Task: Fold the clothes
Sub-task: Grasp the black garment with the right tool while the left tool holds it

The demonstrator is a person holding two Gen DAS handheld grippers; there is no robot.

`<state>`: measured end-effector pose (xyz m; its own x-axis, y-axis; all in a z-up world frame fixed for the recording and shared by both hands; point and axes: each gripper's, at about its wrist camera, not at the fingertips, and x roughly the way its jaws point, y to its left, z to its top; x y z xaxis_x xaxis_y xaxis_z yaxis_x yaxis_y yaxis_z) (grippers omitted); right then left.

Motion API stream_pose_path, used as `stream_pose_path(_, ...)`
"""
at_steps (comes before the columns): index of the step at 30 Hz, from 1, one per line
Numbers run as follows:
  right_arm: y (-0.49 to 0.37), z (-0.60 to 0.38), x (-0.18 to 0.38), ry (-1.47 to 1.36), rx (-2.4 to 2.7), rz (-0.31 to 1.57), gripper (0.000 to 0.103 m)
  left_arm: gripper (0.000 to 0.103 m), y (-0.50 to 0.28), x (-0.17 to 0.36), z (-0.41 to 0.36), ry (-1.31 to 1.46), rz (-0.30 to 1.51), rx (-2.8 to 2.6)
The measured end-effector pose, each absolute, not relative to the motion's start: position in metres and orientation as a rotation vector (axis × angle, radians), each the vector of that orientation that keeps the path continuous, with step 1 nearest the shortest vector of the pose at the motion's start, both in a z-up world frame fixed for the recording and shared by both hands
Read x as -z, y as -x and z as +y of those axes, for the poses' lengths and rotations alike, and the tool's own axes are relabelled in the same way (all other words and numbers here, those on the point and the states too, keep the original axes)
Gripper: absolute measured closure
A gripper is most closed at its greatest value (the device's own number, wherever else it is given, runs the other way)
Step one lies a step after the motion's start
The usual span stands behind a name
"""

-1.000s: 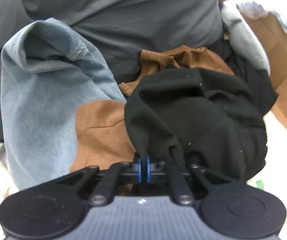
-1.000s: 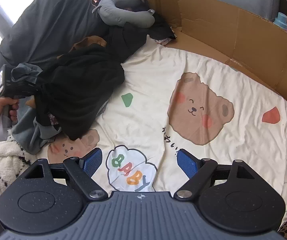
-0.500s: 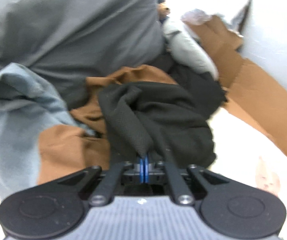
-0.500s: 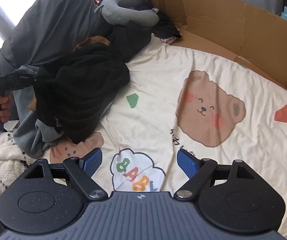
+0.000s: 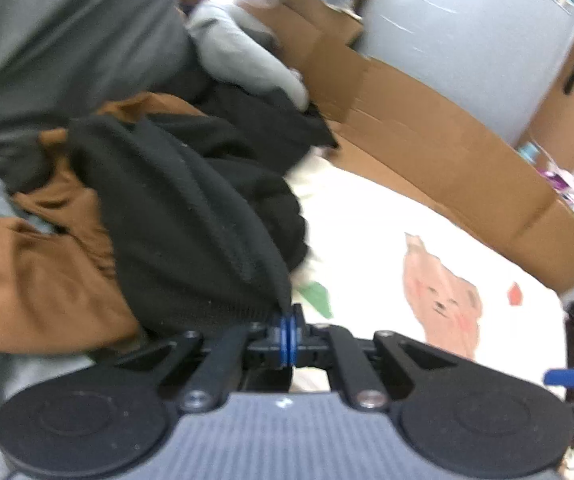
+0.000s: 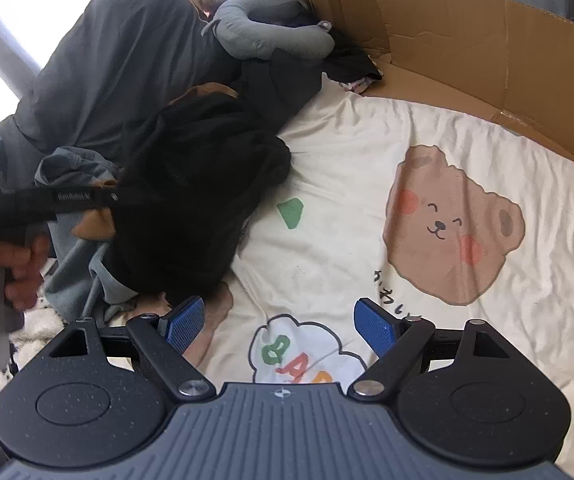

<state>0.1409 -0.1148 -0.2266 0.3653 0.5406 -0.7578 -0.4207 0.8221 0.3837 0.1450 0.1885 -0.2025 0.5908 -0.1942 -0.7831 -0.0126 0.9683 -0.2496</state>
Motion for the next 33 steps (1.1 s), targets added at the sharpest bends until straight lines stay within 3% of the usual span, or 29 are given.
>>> stream_pose_path(19,-0.163,-0.062,0.270,-0.239,-0.708,1.079,0.022,0.100,-0.105,0.260,0.126,0.214,1.154,0.414)
stream_pose_path(21,-0.162,-0.053,0.276,-0.230,-0.730,1.094,0.023,0.094,-0.102,0.262,0.131,0.223,1.173,0.424)
stream_pose_path(23,-0.161,-0.043,0.282,-0.221,-0.751,1.110,0.023,0.076,-0.099,0.262,0.139,0.235,1.185,0.427)
stream_pose_path(26,-0.158,-0.030,0.290,-0.207,-0.782,1.130,0.023,0.063,-0.091,0.259,0.154,0.246,1.183,0.411)
stream_pose_path(33,-0.153,-0.005,0.301,-0.113,-0.818,1.121,0.023,0.058,-0.088,0.259,0.208,0.253,1.172,0.234)
